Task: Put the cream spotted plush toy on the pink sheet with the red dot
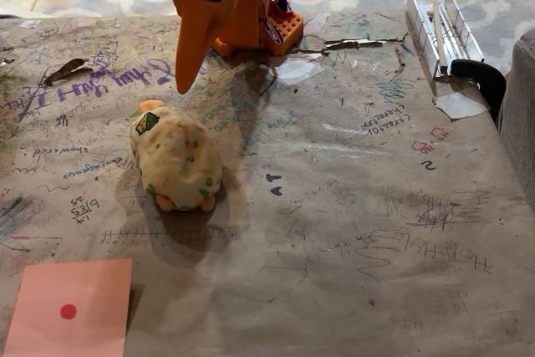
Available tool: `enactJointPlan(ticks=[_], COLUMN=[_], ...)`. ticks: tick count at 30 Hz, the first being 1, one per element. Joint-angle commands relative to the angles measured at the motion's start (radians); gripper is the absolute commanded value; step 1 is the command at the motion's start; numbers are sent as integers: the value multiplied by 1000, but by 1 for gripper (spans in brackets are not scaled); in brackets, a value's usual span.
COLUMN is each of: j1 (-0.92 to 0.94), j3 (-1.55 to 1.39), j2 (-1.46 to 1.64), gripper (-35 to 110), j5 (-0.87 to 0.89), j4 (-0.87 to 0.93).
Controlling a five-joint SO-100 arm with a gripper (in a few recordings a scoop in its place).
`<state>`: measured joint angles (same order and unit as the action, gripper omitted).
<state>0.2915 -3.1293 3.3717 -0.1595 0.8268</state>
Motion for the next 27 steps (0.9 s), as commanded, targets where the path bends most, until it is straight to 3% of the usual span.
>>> enactJointPlan(ticks=[1, 27], j1=[2, -32], j3=[23, 23], j2=[5, 5], gripper=[0, 0], j5=[20, -67], j4=[-9, 2])
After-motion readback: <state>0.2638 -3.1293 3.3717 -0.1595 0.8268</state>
